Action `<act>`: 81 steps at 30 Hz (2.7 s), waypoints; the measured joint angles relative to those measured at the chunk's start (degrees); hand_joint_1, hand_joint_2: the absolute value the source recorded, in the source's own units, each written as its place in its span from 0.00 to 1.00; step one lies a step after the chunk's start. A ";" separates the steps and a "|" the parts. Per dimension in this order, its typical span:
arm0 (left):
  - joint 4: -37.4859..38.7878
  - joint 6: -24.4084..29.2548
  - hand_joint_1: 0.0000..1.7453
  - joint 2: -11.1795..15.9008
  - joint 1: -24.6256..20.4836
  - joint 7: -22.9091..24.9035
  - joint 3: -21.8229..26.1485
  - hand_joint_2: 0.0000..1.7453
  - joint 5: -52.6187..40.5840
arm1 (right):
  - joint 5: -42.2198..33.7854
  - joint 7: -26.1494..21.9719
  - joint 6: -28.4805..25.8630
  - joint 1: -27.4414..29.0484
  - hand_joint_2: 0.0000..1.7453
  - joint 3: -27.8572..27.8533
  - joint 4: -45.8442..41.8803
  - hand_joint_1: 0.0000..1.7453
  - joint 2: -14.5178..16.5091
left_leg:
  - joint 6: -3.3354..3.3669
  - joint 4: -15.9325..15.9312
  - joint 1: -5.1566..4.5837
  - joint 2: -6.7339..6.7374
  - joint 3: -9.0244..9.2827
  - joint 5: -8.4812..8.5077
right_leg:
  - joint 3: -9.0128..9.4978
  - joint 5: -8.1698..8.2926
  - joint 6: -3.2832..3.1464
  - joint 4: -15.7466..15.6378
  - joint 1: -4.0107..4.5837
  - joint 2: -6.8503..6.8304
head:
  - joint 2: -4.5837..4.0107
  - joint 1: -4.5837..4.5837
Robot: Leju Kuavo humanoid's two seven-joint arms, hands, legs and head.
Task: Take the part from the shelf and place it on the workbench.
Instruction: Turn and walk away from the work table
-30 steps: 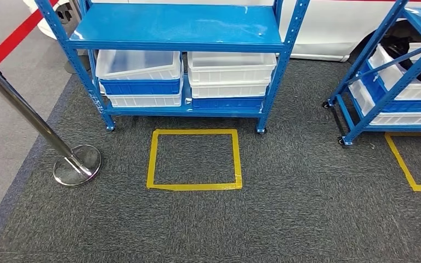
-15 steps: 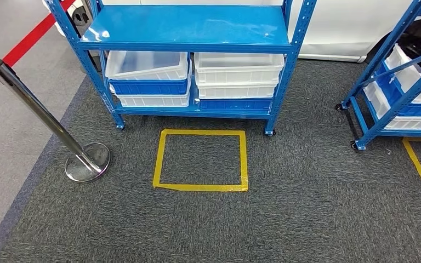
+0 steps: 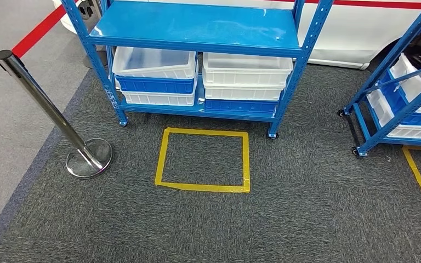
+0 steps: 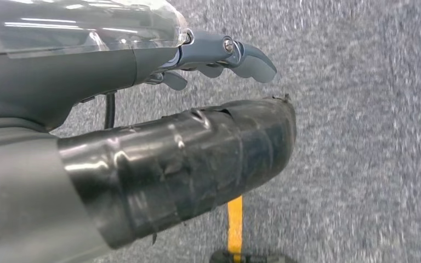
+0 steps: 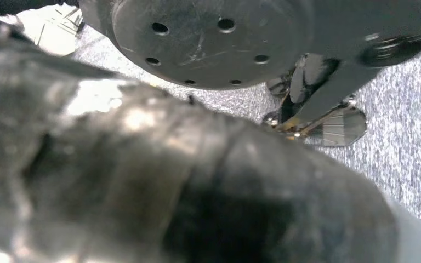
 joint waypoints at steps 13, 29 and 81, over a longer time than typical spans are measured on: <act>0.04 -0.03 0.00 0.04 -0.17 0.22 -0.01 0.00 -0.65 | 0.29 2.84 -0.42 -0.06 0.00 0.00 0.02 0.00 0.17 | -3.11 8.00 0.08 -0.41 -2.59 -5.73 | 6.40 7.35 -2.24 -13.93 -0.41 0.10 | 0.00 -0.14; 0.13 -0.11 0.00 0.11 -0.05 0.57 -0.04 0.00 -0.93 | 0.79 5.53 -0.36 -0.35 0.00 0.00 0.08 0.00 0.77 | 0.01 1.14 -0.01 -0.20 -1.58 0.45 | 3.37 0.90 -0.16 -4.76 -0.15 0.20 | 0.00 -0.03; 0.22 -0.91 0.00 0.65 -0.15 1.10 -0.20 0.00 -1.63 | 1.42 9.43 0.98 -0.39 0.00 -0.01 0.36 0.00 1.22 | -2.81 9.64 0.07 -0.25 -6.00 -1.50 | 7.82 6.12 -2.55 -13.54 -0.13 0.34 | 0.00 -0.32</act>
